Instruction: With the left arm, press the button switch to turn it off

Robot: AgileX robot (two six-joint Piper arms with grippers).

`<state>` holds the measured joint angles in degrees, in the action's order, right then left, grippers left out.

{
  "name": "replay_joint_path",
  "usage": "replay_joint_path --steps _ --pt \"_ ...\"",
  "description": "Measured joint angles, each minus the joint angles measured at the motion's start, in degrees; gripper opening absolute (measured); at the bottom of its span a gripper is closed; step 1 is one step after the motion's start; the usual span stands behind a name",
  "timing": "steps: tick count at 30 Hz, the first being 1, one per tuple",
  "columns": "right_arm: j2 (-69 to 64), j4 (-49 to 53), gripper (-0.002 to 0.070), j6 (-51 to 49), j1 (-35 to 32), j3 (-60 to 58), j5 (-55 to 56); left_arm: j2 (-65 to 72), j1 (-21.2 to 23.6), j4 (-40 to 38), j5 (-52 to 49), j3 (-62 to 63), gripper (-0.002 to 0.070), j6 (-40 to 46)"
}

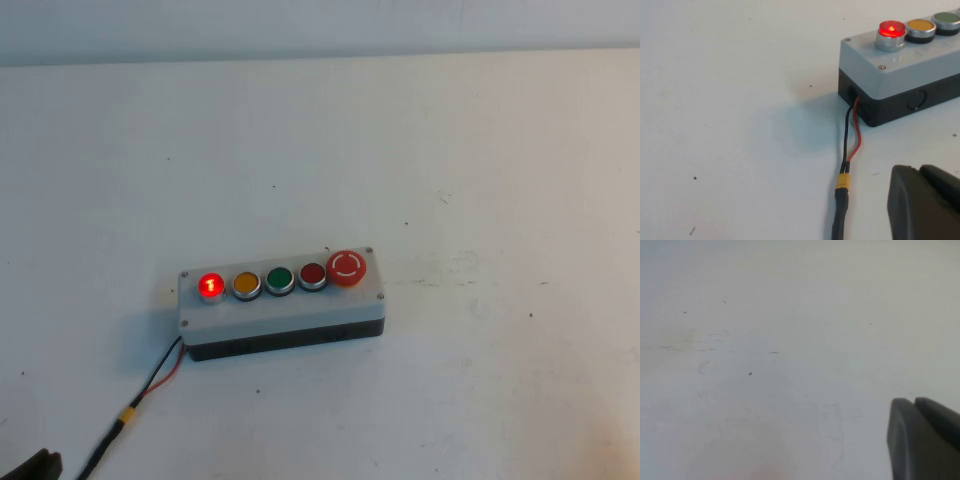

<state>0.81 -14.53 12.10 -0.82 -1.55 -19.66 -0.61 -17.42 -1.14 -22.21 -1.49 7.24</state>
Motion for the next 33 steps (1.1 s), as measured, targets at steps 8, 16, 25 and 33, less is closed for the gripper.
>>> replay_joint_path --steps 8,16,25,33 --pt "0.0 0.0 -0.0016 0.0 0.0 0.0 0.0 0.0 0.0 0.0 0.0 0.0 -0.0002 0.0" --pt "0.0 0.0 -0.0016 0.0 0.0 0.0 0.0 0.0 0.0 0.0 0.0 0.0 -0.0002 0.0" --pt "0.0 0.0 -0.0016 0.0 0.0 0.0 0.0 0.0 0.0 0.0 0.0 0.0 -0.0002 0.0" --pt "0.0 0.0 -0.0016 0.0 0.0 0.0 0.0 0.0 0.0 1.1 0.0 0.0 -0.0002 0.0"
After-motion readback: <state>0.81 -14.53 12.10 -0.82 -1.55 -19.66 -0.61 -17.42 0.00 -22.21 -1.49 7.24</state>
